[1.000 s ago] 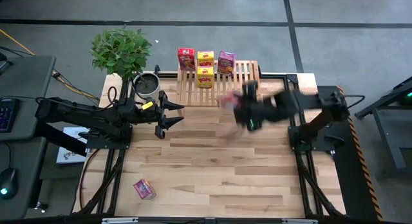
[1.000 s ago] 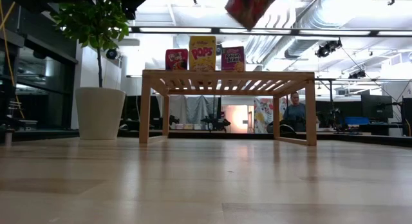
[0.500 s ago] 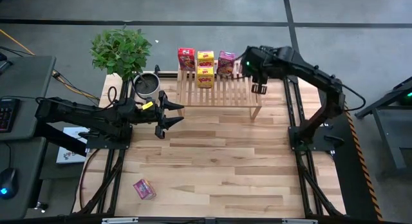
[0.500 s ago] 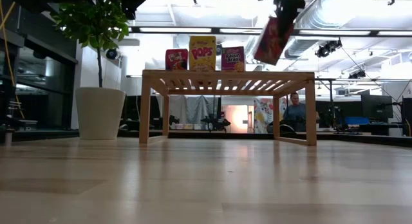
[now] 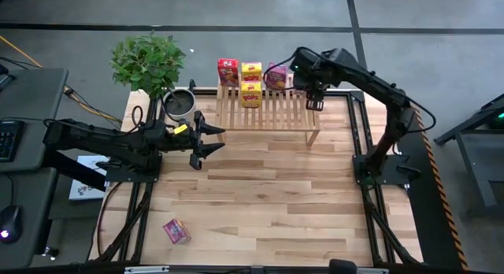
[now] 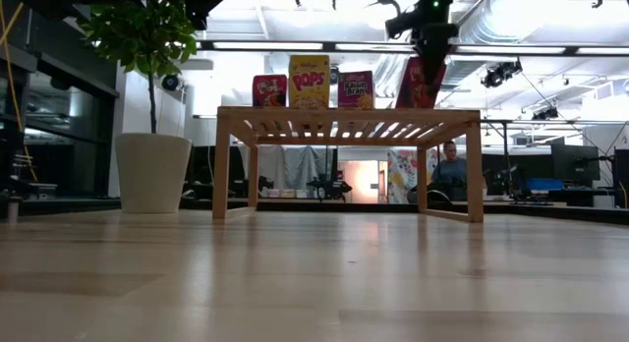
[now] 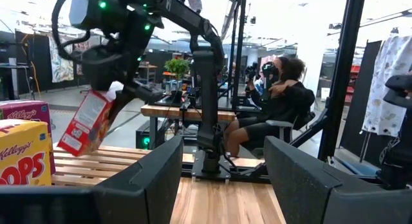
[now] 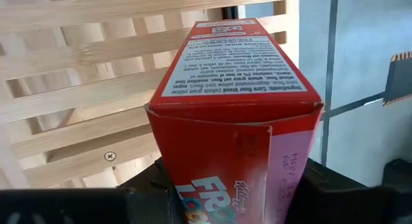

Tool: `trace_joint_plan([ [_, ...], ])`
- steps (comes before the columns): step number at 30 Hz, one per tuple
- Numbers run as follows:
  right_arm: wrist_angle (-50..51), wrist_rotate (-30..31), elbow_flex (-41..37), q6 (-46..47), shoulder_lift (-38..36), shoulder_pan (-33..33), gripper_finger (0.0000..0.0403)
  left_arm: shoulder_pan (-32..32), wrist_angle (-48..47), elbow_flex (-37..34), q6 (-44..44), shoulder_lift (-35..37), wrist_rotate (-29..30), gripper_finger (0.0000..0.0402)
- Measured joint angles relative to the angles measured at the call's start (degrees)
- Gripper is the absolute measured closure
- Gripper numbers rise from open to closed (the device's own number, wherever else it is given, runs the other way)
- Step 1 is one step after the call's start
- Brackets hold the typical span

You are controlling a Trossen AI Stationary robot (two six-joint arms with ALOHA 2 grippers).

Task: Stack cereal on shelf
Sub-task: Align the red cereal box with the other red cereal box on the shelf

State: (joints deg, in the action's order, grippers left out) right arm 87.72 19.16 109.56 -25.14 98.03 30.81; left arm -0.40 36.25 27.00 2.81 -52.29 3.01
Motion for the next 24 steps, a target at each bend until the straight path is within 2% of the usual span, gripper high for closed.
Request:
trace_joint_plan([
  [13,-0.84,0.79,0.25,-0.89,1.86,0.37,0.0249,0.0,-0.04,0.0,0.0,0.0,0.0,0.0194],
  [21,-1.97,-5.84,3.86,-1.83,2.17,0.3,0.0228,0.0,-0.04,0.0,0.0,0.0,0.0,0.0194],
  [24,-2.19,-5.5,4.82,-1.79,2.13,0.35,0.0213,0.0,-0.04,0.0,0.0,0.0,0.0,0.0194],
])
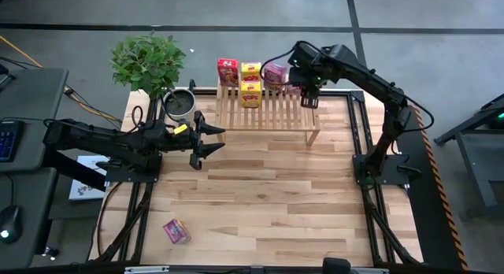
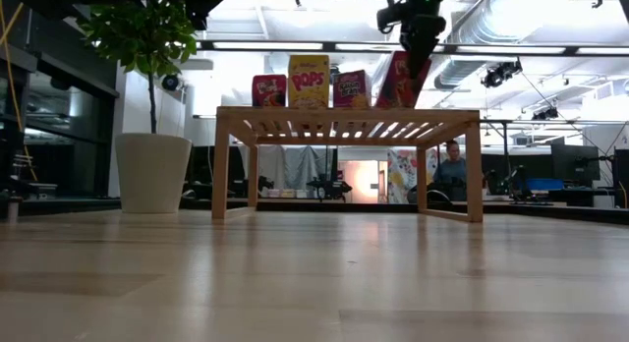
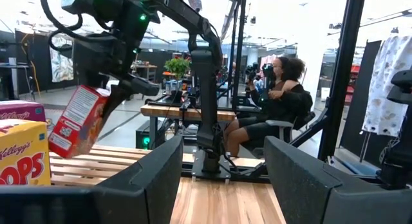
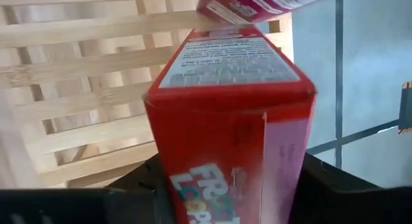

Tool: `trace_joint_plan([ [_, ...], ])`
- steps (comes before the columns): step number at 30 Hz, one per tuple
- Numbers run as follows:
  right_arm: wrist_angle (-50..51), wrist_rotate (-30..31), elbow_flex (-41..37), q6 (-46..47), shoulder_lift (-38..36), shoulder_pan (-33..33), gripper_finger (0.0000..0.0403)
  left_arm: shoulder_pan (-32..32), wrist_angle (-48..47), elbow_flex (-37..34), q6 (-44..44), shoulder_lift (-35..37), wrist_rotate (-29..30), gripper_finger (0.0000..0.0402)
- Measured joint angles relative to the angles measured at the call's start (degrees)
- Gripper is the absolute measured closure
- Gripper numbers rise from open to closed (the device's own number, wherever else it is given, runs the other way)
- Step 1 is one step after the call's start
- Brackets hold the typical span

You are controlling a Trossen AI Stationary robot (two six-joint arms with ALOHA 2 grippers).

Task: Stack cereal on shelf
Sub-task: Align the red cereal box with the other red cereal box on the shelf

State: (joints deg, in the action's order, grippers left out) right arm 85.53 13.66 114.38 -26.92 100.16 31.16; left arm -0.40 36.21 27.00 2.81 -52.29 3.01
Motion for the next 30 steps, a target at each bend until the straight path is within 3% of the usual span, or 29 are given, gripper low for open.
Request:
trace_joint_plan([
  [5,1.07,0.71,0.03,-0.13,0.0,0.0,0.0209,0.0,-0.01,-0.01,0.0,0.0,0.0,0.0194],
  [20,4.45,-0.64,0.79,0.29,-0.81,-0.2,0.0247,0.0,-0.08,0.0,0.02,0.0,0.0,0.0194],
  [24,4.48,-6.54,0.79,2.17,-3.64,-0.74,0.0248,0.0,0.06,0.0,0.0,0.0,0.0,0.0194],
  [30,4.51,-24.53,0.83,7.52,-8.96,-3.72,0.0249,0.0,0.11,-0.02,-3.1,0.02,0.53,0.0194],
])
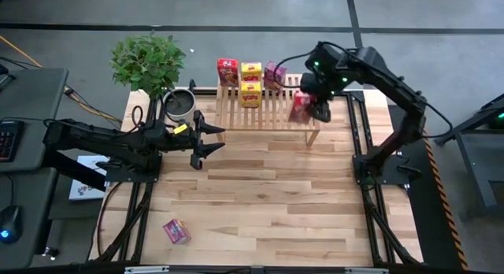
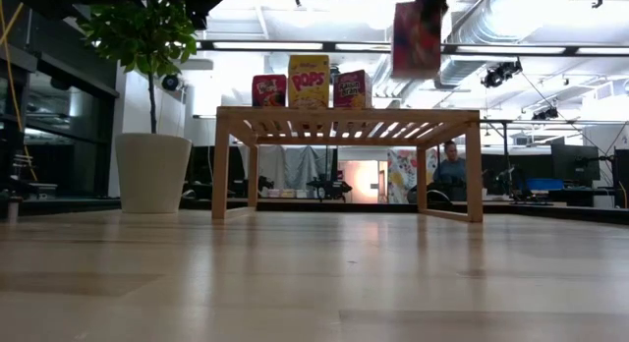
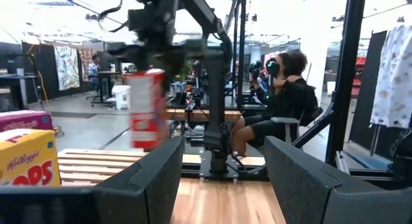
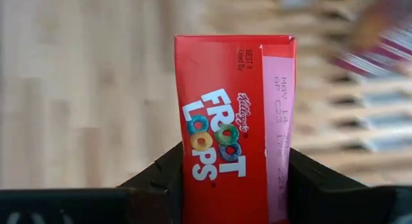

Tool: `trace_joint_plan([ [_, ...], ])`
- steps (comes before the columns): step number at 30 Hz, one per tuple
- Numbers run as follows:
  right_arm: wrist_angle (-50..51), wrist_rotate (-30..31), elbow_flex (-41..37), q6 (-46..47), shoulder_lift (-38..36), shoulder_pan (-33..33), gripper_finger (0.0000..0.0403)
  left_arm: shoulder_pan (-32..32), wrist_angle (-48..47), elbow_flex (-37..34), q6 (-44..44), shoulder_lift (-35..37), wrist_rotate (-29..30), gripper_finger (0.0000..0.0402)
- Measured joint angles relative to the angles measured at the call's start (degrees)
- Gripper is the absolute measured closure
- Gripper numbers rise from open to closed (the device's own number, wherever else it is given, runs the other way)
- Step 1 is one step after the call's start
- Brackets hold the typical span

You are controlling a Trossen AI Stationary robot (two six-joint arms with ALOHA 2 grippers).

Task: Stack cereal on shelf
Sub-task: Align the red cereal box with the other red cereal box on the shelf

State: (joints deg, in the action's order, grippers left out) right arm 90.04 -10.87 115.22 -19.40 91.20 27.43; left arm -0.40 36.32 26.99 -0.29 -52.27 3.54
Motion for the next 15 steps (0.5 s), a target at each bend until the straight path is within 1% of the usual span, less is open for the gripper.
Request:
trace_joint_plan([
  [1,-0.04,-2.68,0.0,0.52,-0.54,-0.94,0.0249,0.0,-0.02,0.02,-0.23,0.0,0.02,0.0194],
  [3,-0.26,-4.52,0.0,1.58,-1.05,-3.51,0.0249,0.0,-0.02,0.01,0.12,0.0,0.02,0.0194],
  [5,-0.62,-3.71,-0.32,2.94,-1.05,-6.62,0.0249,-0.21,-0.02,0.0,1.32,0.0,0.04,0.0194],
  [7,-2.87,-2.85,-2.32,4.38,-1.08,-10.11,0.0249,-0.91,0.16,0.02,1.81,-0.34,-0.37,0.0194],
  [11,-9.45,-3.13,-8.72,5.65,-0.92,-16.67,0.0249,-4.0,2.01,0.02,-2.36,-3.13,-1.16,0.0192],
  [15,-15.52,-2.28,-15.04,6.34,-0.92,-21.36,0.0249,-6.85,2.59,2.5,-6.04,-8.3,1.78,0.0174],
])
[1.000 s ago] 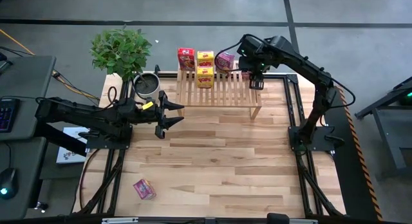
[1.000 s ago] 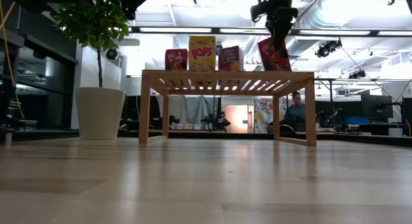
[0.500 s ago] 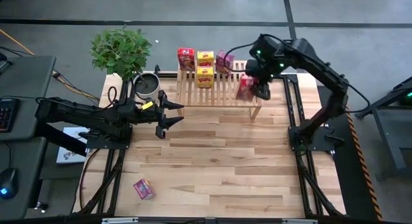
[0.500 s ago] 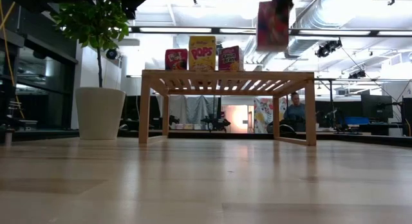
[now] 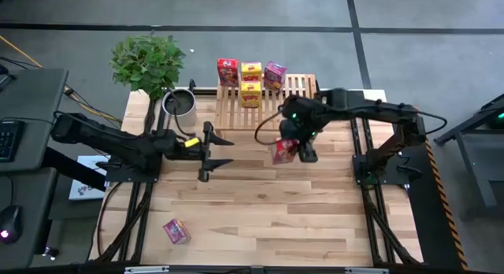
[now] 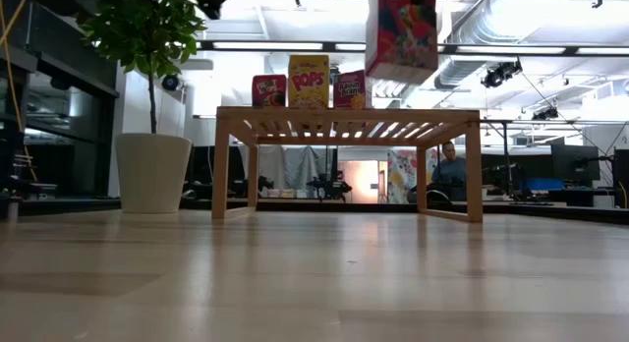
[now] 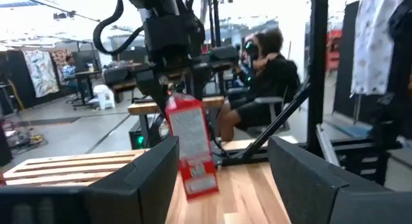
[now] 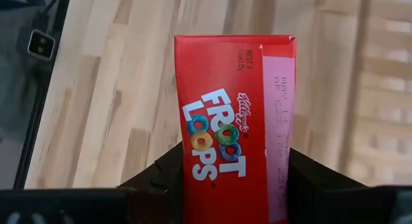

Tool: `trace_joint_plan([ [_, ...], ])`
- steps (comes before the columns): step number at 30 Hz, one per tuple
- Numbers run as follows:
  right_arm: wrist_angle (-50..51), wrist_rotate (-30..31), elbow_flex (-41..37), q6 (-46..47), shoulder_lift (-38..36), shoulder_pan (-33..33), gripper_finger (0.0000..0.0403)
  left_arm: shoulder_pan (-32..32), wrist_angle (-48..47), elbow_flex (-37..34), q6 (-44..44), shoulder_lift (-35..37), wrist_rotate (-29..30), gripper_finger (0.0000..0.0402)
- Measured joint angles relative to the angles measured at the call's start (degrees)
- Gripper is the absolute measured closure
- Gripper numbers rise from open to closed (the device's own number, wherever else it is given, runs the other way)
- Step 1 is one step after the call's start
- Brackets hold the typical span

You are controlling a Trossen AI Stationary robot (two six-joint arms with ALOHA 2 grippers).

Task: Stack cereal on shelf
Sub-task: Align the red cereal box with the other red cereal box on the shelf

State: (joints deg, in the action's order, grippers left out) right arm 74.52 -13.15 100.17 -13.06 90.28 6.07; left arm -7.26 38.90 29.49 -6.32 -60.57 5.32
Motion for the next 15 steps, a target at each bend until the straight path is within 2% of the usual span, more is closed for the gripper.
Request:
trace_joint_plan([
  [5,-8.31,0.11,-5.51,2.6,0.0,-3.34,0.0249,-1.15,-0.57,5.41,-1.36,-8.55,3.2,0.0133],
  [9,-10.93,1.79,-6.2,2.24,0.0,-4.58,0.0249,-0.81,-3.15,10.5,-0.08,-13.96,5.17,0.0105],
  [15,-16.06,6.98,-6.2,2.74,-0.02,-5.52,0.0249,0.16,-11.2,17.54,4.19,-20.01,5.45,0.0095],
])
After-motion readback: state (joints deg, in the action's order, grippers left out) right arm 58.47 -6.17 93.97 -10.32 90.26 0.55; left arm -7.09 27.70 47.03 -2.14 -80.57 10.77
